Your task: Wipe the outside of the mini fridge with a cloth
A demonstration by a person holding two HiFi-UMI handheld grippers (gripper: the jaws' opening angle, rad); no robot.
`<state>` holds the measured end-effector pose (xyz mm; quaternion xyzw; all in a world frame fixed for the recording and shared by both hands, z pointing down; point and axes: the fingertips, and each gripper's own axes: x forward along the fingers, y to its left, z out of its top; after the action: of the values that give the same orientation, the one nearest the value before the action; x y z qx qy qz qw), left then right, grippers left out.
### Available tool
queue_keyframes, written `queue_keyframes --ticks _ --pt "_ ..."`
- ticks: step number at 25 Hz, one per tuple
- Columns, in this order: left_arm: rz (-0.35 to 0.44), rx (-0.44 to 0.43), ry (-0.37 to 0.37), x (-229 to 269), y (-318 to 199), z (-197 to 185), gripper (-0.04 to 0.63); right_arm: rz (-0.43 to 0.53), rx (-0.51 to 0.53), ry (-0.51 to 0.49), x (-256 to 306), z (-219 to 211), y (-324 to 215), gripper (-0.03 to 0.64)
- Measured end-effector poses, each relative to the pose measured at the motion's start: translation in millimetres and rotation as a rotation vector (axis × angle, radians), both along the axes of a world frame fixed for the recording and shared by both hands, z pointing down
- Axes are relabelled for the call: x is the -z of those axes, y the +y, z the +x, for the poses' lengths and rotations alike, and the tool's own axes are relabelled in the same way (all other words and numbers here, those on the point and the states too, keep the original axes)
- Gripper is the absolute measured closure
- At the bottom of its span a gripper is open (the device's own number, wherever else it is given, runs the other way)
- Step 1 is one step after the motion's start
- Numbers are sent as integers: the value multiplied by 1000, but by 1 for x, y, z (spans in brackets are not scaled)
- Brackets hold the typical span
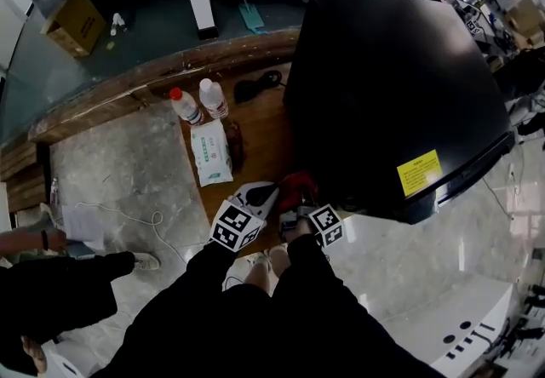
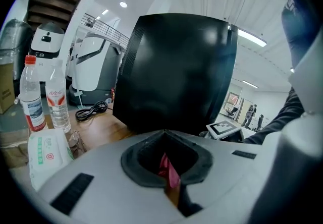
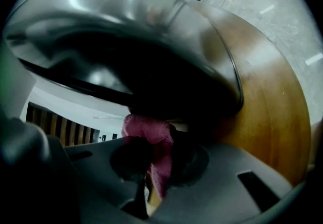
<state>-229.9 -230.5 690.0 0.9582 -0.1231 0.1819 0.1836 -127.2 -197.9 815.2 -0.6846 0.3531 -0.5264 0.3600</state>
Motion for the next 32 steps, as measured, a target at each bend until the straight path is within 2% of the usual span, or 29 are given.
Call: queue_keyframes --ticks 3,8,10,14,18,23,26,29,32 --pt "8 18 34 21 -3 -9 591 17 133 64 25 -11 -2 566" --pt "52 14 106 82 5 -23 591 125 428 226 117 -56 5 571" --pt "71 0 139 111 13 -28 591 175 521 333 162 -67 16 571" --pt "126 -55 198 168 39 -33 591 268 649 633 253 -73 39 571" --pt "181 -99 242 214 63 -36 590 352 677 861 330 -72 55 571" --pt "212 -109 293 252 78 -38 591 356 678 1046 376 -71 72 571" --pt "238 -113 303 261 83 -39 591 398 670 1085 390 -74 77 571" --pt "254 -113 297 267 84 -40 591 364 707 1134 387 -75 81 571" --pt "252 -106 298 269 82 -41 589 425 695 1161 406 -80 77 571"
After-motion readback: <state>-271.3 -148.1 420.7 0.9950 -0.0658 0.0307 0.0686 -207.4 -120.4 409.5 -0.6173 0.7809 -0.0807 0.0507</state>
